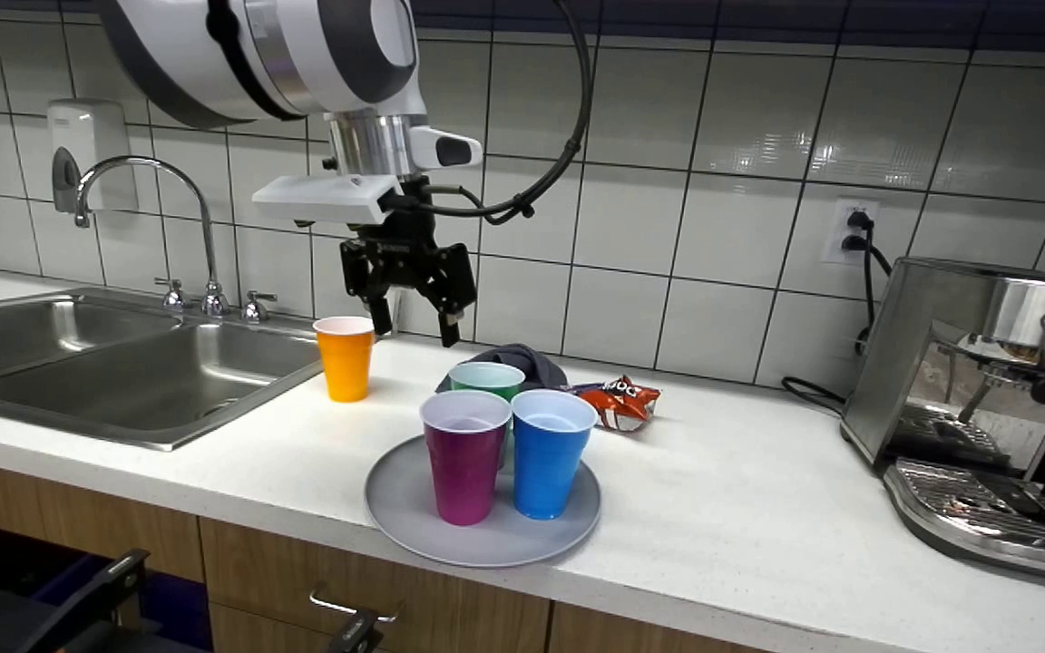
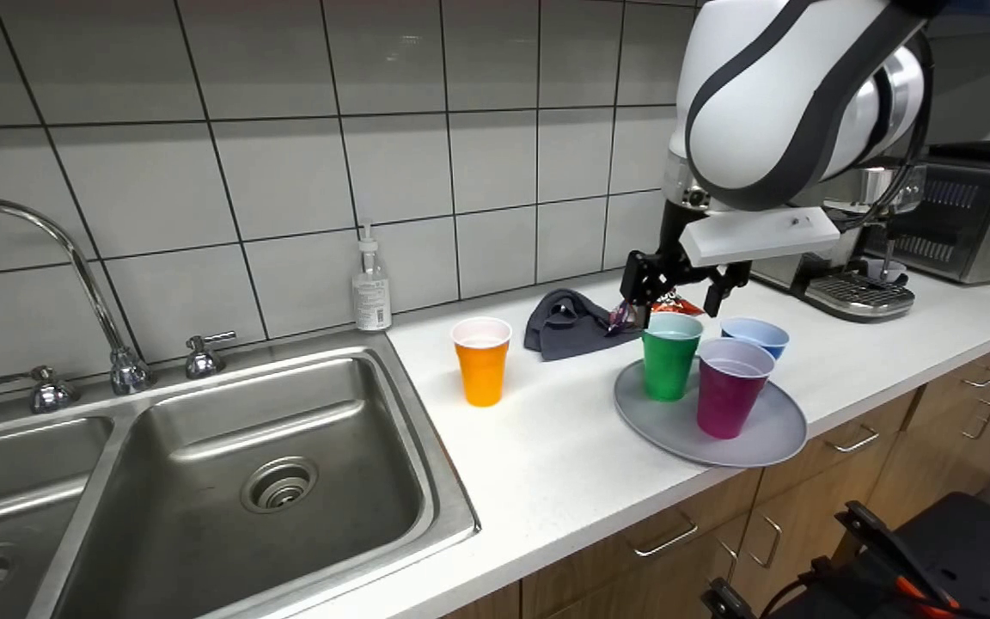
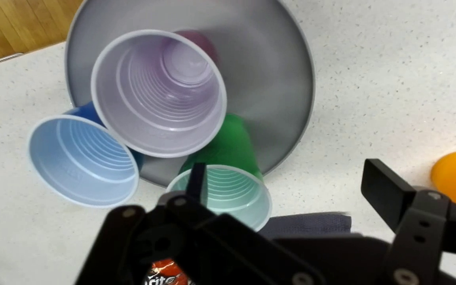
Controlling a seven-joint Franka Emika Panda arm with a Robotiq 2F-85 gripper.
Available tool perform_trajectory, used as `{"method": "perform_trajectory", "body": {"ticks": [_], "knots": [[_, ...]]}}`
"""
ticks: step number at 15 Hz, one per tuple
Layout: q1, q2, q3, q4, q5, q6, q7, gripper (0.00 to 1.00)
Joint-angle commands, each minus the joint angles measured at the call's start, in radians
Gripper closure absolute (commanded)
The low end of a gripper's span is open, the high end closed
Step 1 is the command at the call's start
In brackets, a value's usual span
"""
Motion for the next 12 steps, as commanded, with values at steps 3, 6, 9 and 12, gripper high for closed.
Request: {"method": "perform_trajectory", "body": {"ticks": [3, 6, 9, 12], "knots": [[0.032, 0.026, 0.060, 0.030, 0.048, -0.017, 0.063, 0.00], [0.056, 0.054, 0.085, 0.053, 0.070, -0.008, 0.106, 0.00], [0.072, 0.091, 0.108, 0.087, 0.060, 0.001, 0.171, 0.00], [0.085, 0.133, 0.121, 0.130, 0.042, 0.003, 0.237, 0.00]]}}
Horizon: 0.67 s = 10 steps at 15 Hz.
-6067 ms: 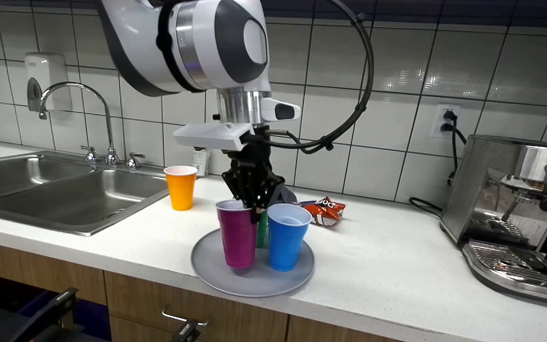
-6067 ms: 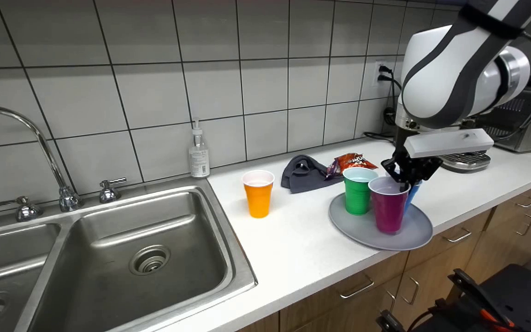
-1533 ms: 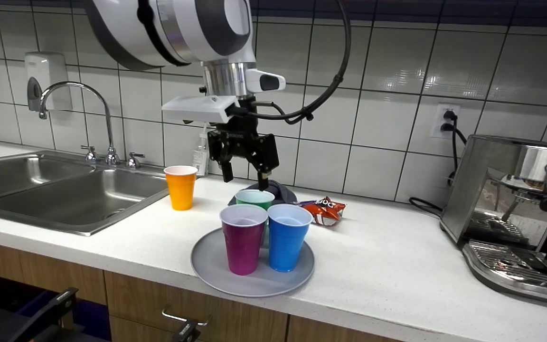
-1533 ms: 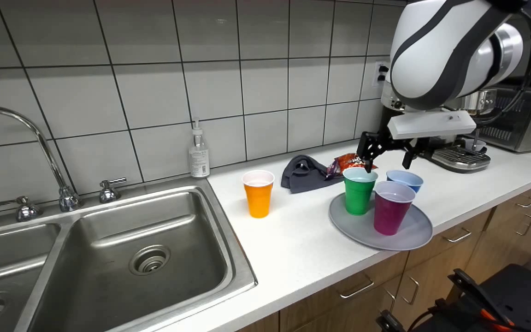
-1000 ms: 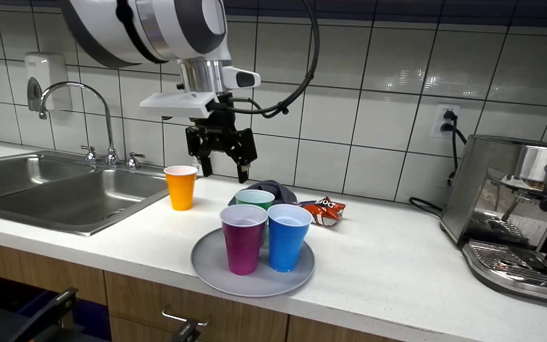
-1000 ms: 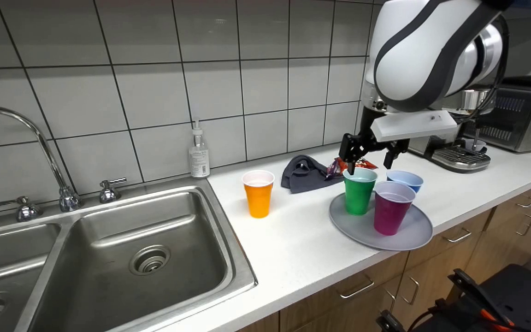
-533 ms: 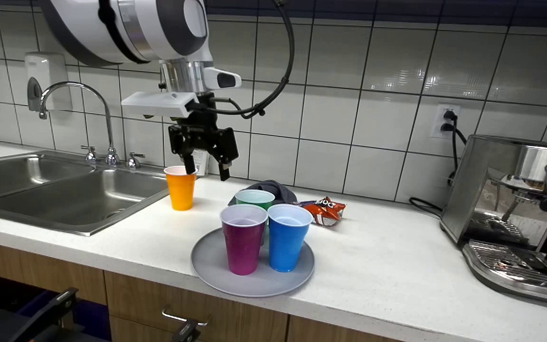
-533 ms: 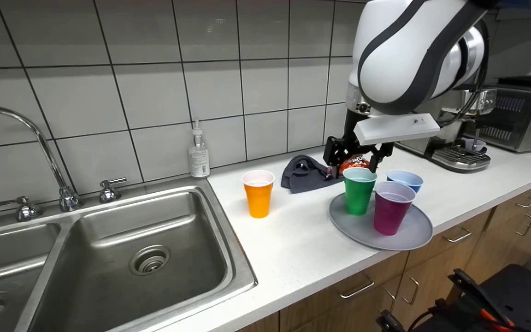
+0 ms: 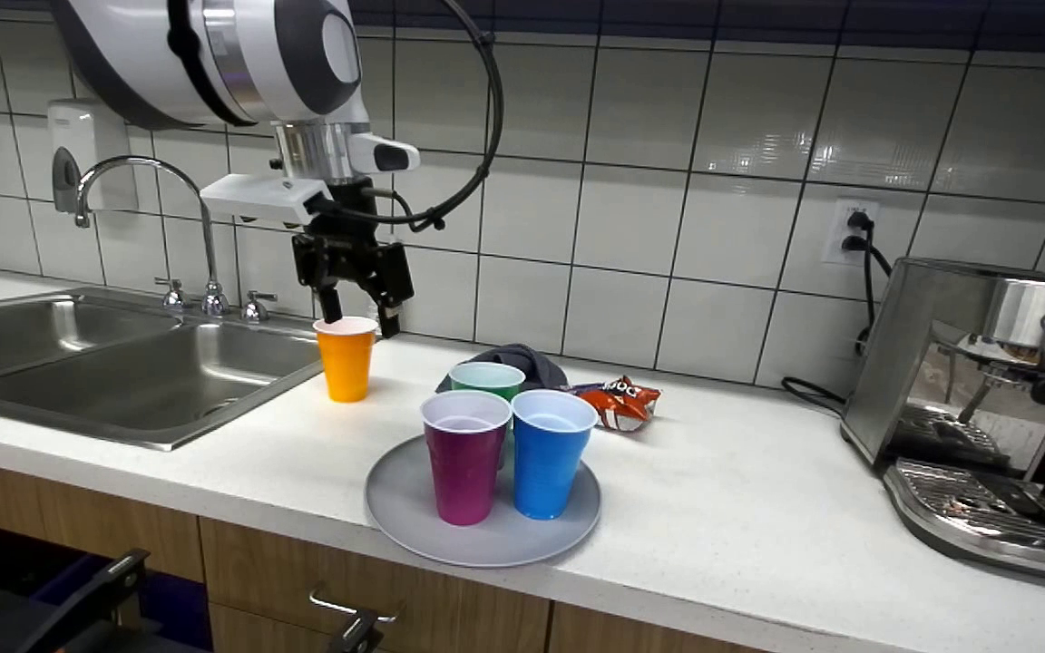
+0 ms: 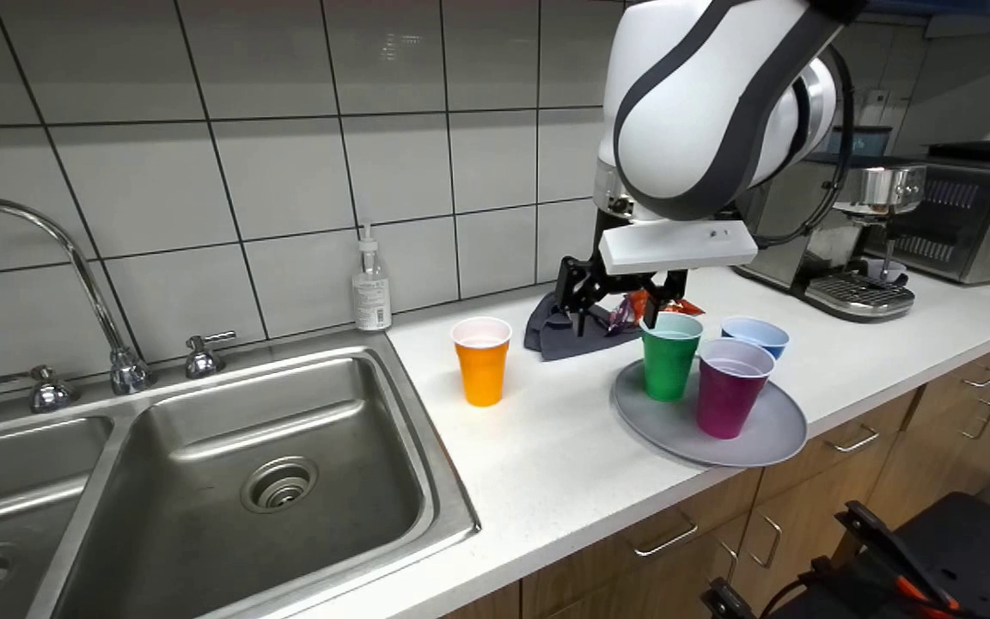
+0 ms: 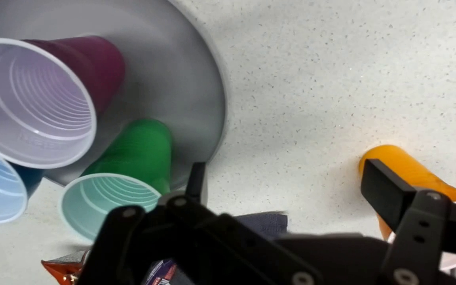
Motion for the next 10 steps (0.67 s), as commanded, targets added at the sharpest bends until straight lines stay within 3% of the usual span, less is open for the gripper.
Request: {"method": "perform_trajectory", "body": {"ticks": [1, 10], "knots": [[0.010, 0.065, 0.023, 0.071, -0.016, 0.001, 0.090, 0.00], [0.097, 0.197, -0.002, 0.215, -0.059, -0.016, 0.248, 0.00]]}}
